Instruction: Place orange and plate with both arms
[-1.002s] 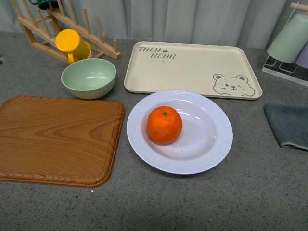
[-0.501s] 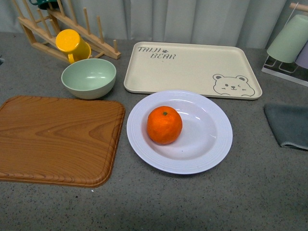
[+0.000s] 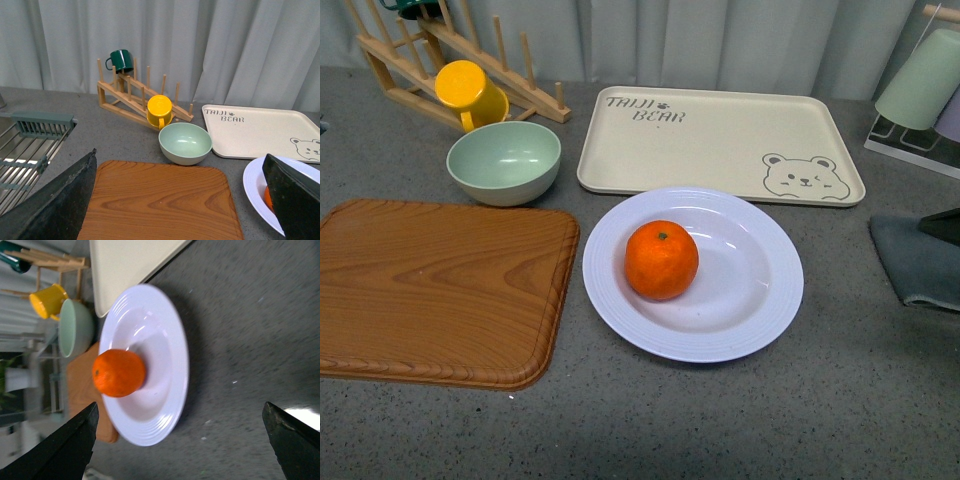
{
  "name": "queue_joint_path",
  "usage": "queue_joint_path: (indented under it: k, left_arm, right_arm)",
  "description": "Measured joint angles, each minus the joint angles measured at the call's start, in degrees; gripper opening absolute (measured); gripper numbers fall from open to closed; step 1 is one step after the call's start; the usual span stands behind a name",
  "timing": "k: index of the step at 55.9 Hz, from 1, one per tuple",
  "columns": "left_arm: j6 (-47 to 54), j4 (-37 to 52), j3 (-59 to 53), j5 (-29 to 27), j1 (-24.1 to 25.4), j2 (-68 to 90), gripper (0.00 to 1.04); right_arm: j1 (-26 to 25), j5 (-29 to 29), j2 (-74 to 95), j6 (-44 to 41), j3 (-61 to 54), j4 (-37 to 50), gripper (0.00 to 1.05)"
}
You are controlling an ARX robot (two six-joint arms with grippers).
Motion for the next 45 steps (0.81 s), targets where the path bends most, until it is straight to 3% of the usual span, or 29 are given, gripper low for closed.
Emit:
queue_joint_path:
  k: [13, 45]
  left_arm:
    - [0.0, 0.0, 0.0, 0.0, 0.0, 0.0, 0.98]
    - [0.0, 0.0, 0.0, 0.0, 0.0, 0.0, 0.98]
  right_arm:
    - [4.9, -0.4, 10.1, 8.6, 6.9, 1.8, 0.96]
    - [10.1, 3.5, 20.1, 14.2, 20.3, 1.3, 0.96]
